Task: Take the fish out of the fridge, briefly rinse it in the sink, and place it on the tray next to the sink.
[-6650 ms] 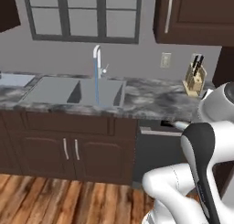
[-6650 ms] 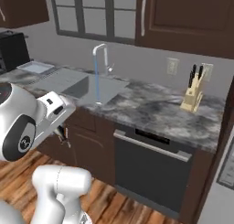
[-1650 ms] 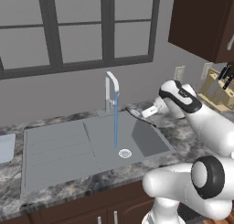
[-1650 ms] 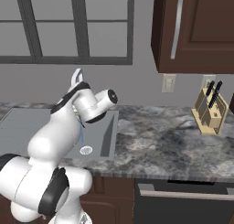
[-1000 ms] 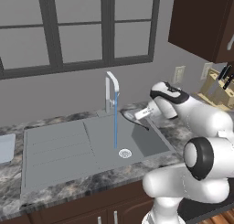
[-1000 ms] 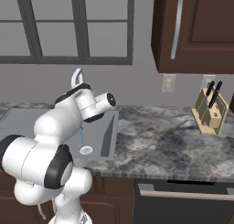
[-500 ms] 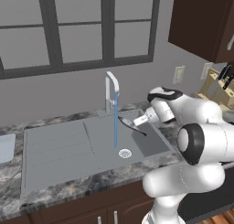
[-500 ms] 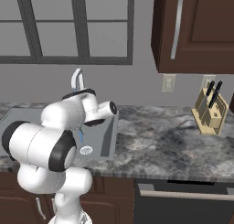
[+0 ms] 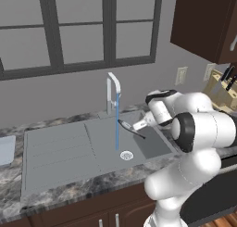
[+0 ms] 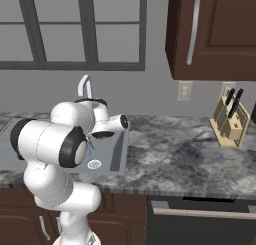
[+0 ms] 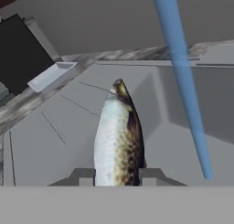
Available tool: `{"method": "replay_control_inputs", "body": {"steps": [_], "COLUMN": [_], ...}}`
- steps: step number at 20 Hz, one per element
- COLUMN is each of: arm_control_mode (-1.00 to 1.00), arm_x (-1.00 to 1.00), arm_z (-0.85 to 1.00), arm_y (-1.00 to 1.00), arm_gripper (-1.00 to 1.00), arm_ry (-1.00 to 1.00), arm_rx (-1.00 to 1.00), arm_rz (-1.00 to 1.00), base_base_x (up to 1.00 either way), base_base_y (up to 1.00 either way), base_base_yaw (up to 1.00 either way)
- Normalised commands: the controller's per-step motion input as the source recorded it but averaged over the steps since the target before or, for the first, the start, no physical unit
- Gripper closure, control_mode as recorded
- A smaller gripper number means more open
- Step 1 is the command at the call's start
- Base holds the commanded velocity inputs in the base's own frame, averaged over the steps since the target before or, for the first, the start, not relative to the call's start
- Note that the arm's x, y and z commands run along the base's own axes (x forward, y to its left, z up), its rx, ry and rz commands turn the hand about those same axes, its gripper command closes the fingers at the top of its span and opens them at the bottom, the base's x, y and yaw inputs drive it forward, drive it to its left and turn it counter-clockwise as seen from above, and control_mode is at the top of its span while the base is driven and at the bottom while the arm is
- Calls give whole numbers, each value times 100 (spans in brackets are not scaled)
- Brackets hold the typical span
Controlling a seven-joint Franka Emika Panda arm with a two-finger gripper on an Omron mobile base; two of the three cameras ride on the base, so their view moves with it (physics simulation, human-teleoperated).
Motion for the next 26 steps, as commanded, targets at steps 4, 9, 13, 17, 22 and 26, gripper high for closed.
{"method": "replay_control_inputs", "body": {"steps": [4, 9, 13, 17, 22, 26], "arm_control_mode": [-100, -100, -100, -100, -100, -100], "arm_x": [14, 22, 34, 37, 45, 34], "arm_z": [-23, -13, -7, -7, -12, -20], "arm_y": [4, 8, 13, 1, 0, 0], "arm_gripper": [100, 100, 100, 100, 100, 100], "arm_ry": [-20, -20, -10, -1, 0, 0], "arm_rx": [-1, 0, 0, 0, 0, -4], "arm_rz": [0, 0, -1, 0, 0, 0], "base_base_x": [0, 0, 0, 0, 0, 0], "base_base_y": [0, 0, 0, 0, 0, 0], "base_base_yaw": [0, 0, 0, 0, 0, 0]}}
